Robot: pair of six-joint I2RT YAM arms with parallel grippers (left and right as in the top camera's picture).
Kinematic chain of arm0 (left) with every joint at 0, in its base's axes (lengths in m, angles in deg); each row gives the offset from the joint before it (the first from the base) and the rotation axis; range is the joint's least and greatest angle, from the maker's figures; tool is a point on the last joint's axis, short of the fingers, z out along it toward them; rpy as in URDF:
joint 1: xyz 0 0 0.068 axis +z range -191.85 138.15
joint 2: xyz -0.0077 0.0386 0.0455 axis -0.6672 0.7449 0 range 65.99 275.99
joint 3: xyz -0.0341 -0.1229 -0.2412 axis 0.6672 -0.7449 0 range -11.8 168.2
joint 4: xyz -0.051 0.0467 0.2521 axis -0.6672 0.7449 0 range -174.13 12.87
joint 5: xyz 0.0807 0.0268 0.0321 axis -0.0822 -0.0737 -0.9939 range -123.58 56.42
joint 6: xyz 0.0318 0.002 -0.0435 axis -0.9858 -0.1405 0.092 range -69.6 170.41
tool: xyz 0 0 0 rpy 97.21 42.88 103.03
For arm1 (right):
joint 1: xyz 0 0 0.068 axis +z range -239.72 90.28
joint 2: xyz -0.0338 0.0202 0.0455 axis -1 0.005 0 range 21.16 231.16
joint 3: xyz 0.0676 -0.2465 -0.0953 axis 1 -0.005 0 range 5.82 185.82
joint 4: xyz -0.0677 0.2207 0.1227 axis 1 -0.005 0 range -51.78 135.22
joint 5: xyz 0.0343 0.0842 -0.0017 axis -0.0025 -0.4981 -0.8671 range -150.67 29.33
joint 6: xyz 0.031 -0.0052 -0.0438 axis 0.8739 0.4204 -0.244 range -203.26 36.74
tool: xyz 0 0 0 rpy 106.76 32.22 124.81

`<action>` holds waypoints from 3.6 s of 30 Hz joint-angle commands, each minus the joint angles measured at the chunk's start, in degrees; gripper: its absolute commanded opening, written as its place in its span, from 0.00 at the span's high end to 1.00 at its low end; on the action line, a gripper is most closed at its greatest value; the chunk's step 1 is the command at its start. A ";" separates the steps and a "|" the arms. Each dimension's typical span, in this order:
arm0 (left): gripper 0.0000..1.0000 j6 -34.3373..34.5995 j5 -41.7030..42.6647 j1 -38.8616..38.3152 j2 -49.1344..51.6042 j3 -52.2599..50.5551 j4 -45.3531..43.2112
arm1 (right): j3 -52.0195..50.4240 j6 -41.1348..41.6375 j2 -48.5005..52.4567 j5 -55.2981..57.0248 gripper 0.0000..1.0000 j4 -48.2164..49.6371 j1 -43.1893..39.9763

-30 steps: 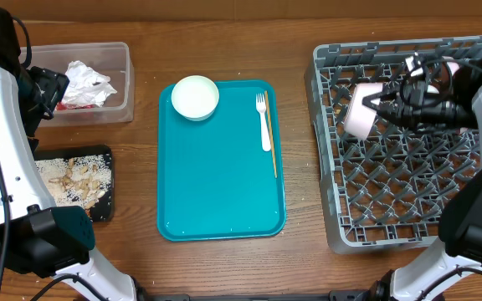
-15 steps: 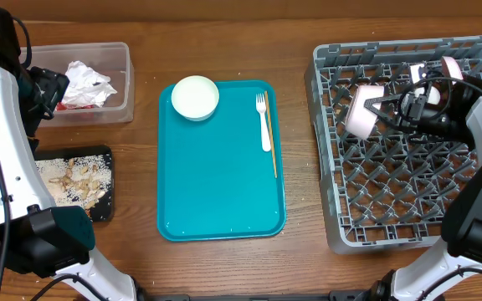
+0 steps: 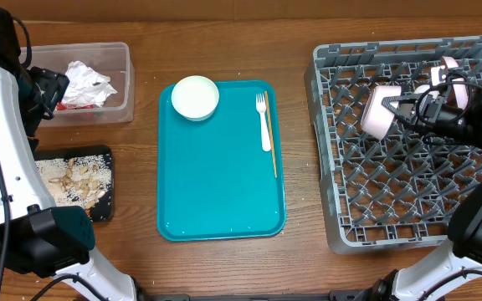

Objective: Sort waste into correct bins and load items into the dishwasher rack
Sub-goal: 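Set the pink bowl upside down in the rack and open the gripper, then move the right gripper back to the white bowl on the tray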

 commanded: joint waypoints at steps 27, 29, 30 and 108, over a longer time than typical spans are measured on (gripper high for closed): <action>0.00 1.18 -0.92 -0.13 -0.28 -0.02 0.13 | -3.15 28.48 -2.78 18.43 0.79 17.68 0.55; 0.00 1.20 -0.92 -0.13 -0.28 -0.02 0.13 | -1.86 31.17 -3.89 22.84 0.79 17.22 0.48; 0.00 1.20 -0.92 -0.13 -0.28 -0.02 0.13 | -1.16 32.50 -4.44 25.31 0.79 16.92 0.48; 0.00 1.18 -0.92 -0.13 -0.28 -0.02 0.13 | 9.60 62.38 19.69 71.89 0.31 52.96 60.52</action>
